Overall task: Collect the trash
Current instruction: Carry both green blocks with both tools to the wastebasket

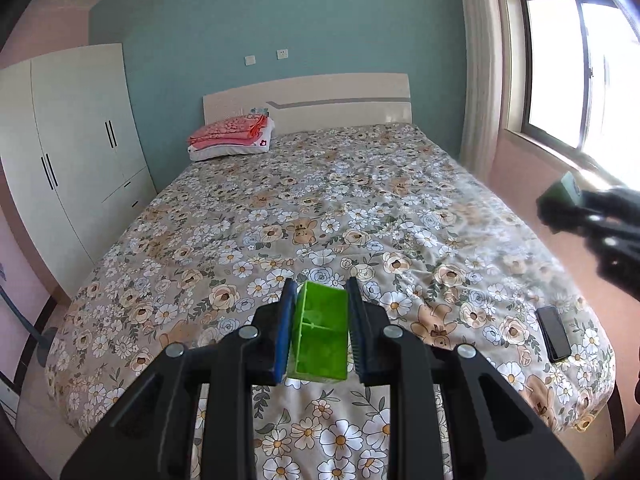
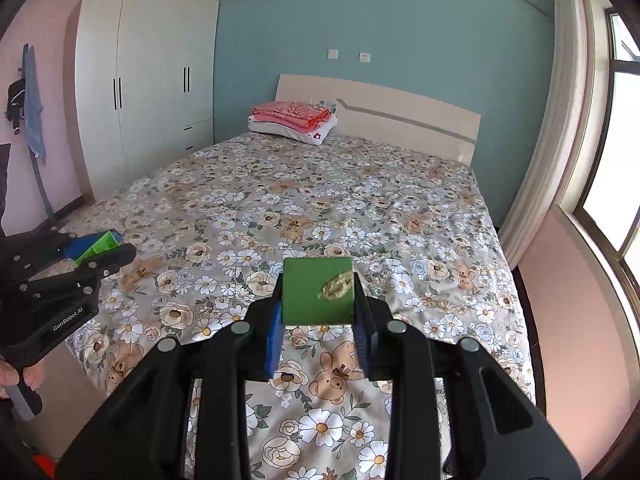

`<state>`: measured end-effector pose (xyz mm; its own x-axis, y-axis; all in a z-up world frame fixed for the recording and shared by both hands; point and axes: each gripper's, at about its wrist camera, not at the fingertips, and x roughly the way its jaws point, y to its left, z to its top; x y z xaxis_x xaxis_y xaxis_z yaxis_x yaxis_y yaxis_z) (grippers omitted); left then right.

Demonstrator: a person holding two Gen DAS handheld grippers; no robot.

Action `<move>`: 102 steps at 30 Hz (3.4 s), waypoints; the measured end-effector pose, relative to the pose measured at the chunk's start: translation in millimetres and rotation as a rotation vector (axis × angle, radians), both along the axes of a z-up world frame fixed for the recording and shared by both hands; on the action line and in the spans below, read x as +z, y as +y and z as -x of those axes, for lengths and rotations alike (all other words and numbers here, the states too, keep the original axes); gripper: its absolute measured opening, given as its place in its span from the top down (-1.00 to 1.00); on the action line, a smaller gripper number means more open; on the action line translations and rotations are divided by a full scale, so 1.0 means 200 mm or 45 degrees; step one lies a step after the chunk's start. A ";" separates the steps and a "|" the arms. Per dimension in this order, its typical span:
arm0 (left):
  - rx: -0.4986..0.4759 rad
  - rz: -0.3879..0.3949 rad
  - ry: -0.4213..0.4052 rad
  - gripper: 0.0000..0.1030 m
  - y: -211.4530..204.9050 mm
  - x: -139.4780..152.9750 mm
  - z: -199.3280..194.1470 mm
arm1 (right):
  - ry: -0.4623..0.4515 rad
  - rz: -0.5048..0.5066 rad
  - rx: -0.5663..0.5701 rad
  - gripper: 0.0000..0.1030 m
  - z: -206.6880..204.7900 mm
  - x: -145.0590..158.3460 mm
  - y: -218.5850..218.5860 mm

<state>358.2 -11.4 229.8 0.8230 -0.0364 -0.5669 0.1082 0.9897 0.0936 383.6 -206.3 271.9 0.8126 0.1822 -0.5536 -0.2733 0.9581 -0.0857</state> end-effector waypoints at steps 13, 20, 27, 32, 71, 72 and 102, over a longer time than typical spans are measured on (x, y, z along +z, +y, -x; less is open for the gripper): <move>0.088 -0.019 -0.140 0.47 0.16 0.25 0.53 | -0.143 0.031 0.047 0.41 0.59 0.21 0.16; 0.080 -0.024 -0.155 0.47 0.22 0.22 0.74 | -0.149 -0.001 0.066 0.40 0.80 0.17 0.15; 0.047 -0.033 -0.133 0.47 0.32 0.10 0.92 | -0.140 -0.034 0.089 0.41 0.98 0.04 0.10; 0.040 -0.022 -0.097 0.47 0.40 -0.03 0.99 | -0.135 -0.044 0.097 0.41 1.08 -0.07 0.07; -0.217 0.078 0.624 0.47 0.37 -1.52 1.06 | 0.526 -0.006 0.210 0.41 1.28 -1.61 0.25; -0.218 0.097 0.658 0.47 0.37 -1.57 1.06 | 0.558 -0.010 0.208 0.40 1.27 -1.67 0.25; -0.258 0.153 1.240 0.47 0.10 -2.57 0.94 | 1.218 0.026 0.231 0.40 1.18 -2.77 0.46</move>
<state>169.5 8.3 -284.9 -0.0259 -0.2262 -0.9737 0.2520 0.9411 -0.2253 148.2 -114.9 -282.7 -0.0218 0.2435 -0.9697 -0.3795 0.8953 0.2333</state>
